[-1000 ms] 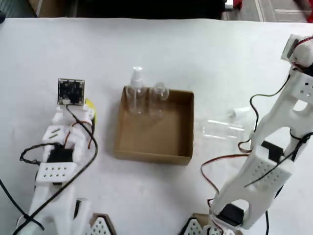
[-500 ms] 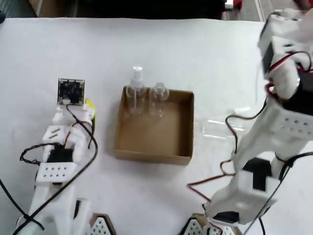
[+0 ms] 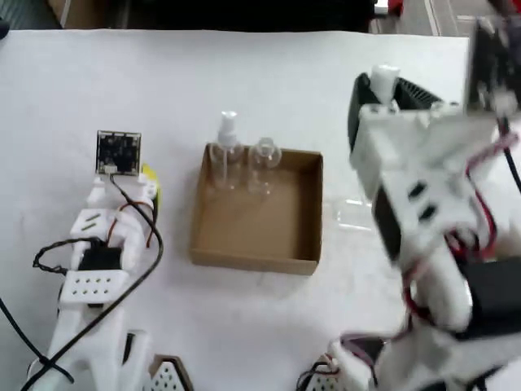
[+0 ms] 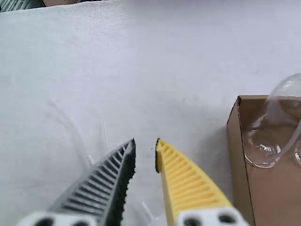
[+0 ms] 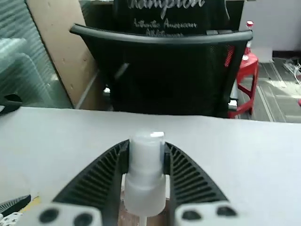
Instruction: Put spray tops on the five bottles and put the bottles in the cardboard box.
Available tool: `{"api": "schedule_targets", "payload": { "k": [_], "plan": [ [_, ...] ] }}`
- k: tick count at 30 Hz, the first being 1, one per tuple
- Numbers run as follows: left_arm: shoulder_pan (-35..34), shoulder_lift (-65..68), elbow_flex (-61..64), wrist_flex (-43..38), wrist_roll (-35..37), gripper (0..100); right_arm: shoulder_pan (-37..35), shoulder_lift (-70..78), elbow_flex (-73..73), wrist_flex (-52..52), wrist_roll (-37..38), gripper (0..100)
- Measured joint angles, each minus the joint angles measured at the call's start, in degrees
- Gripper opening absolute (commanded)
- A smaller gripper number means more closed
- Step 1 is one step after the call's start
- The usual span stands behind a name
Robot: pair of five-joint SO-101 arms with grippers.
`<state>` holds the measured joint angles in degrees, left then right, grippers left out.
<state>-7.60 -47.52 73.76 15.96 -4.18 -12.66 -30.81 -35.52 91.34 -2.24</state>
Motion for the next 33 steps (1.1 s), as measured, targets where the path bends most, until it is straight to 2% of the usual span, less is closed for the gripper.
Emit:
{"api": "schedule_targets", "payload": {
  "k": [7, 13, 17, 21, 33],
  "plan": [
    [0.00, 0.00, 0.00, 0.00, 0.00, 8, -4.92, -13.98, 27.87, -18.02, 0.00, 1.5],
    [0.00, 0.00, 0.00, 0.00, 0.00, 8, -5.45, -28.84, 56.62, -46.59, 0.00, 1.5],
    [0.00, 0.00, 0.00, 0.00, 0.00, 8, -5.45, -30.24, 69.63, -65.05, 0.00, 1.5],
    [0.00, 0.00, 0.00, 0.00, 0.00, 8, -6.77, -26.46, 72.97, -75.69, 0.00, 1.5],
    [0.00, 0.00, 0.00, -1.23, 0.00, 8, -12.13, -12.31, 73.67, -88.62, 0.00, 1.5]
  ]
}}
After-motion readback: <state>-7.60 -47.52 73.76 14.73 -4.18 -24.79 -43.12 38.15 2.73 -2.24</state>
